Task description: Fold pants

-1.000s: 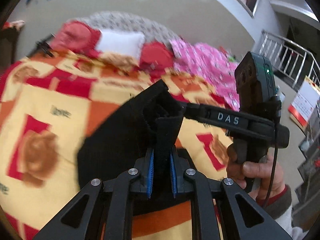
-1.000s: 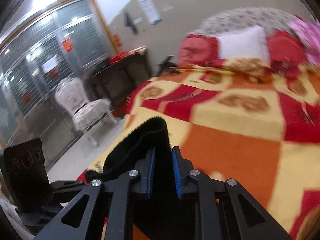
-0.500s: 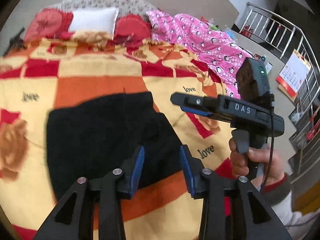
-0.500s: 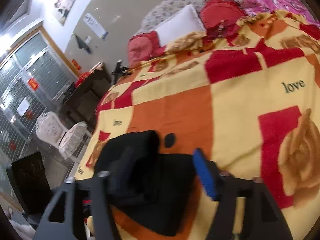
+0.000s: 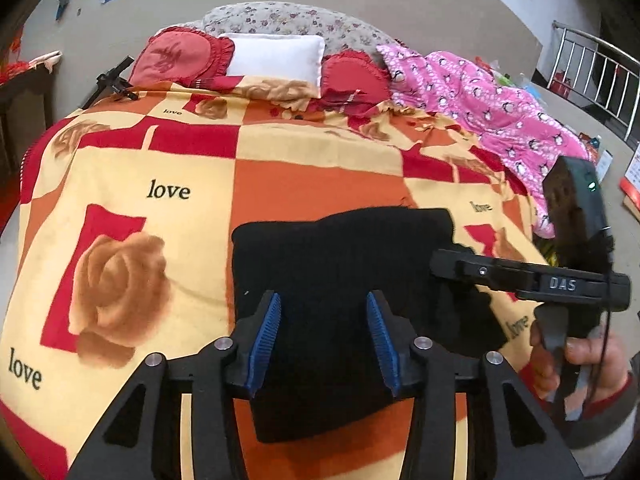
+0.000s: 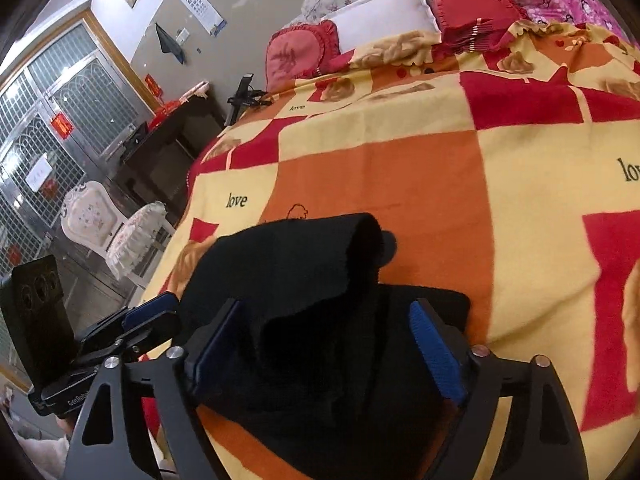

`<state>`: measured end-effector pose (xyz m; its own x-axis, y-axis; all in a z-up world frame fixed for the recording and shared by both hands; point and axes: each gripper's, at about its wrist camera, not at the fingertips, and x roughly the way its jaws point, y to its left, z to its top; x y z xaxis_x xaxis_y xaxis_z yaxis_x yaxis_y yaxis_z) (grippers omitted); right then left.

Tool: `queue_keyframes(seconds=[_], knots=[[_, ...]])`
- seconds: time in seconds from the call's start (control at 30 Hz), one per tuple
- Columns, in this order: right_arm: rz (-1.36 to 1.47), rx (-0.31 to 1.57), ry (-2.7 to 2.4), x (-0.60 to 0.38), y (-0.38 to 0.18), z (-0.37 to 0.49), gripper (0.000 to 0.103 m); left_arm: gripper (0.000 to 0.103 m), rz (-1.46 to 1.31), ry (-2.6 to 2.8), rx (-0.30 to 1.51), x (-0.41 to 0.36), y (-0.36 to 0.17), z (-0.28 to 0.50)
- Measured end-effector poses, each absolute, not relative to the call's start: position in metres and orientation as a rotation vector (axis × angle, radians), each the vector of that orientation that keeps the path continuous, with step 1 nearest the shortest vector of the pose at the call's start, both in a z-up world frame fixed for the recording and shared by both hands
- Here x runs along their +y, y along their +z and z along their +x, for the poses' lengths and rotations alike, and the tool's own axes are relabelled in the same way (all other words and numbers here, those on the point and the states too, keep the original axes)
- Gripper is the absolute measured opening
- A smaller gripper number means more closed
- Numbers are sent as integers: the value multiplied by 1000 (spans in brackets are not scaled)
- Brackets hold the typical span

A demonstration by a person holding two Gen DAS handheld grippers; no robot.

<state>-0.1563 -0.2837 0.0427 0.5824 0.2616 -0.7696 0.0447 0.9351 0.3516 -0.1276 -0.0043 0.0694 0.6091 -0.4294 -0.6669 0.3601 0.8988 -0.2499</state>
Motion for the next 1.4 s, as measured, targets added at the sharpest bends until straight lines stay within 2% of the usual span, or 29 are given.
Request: queue_keyframes(seconds=[0.1, 0.3, 0.37, 0.4, 0.43, 0.5, 0.6, 0.63, 1.07, 1.3, 1.4], knots=[[338, 947, 122, -281, 39, -153, 88, 48, -96, -460, 802, -35, 61, -132], [375, 915, 109, -283, 35, -147, 90, 50, -100, -456, 801, -43, 54, -128], [359, 911, 105, -279, 35, -146, 87, 50, -99, -452, 798, -43, 52, -128], [343, 913, 109, -275, 35, -145, 74, 50, -98, -451, 796, -42, 52, -129], [337, 923, 128, -272, 35, -145, 54, 50, -97, -450, 797, -42, 51, -129], [342, 931, 150, -266, 37, -148, 47, 50, -95, -449, 798, -41, 51, -129], [332, 913, 157, -264, 45, -154, 29, 50, -97, -449, 802, -42, 54, -132], [329, 902, 164, -263, 50, -159, 27, 50, -97, -451, 803, -42, 56, -133], [146, 831, 160, -236, 100, -191, 11, 51, -51, -528, 780, -67, 71, -143], [145, 847, 121, -249, 99, -199, 10, 51, -43, -591, 797, -85, 71, -138], [144, 857, 80, -260, 95, -203, 5, 51, -26, -604, 814, -95, 65, -135]])
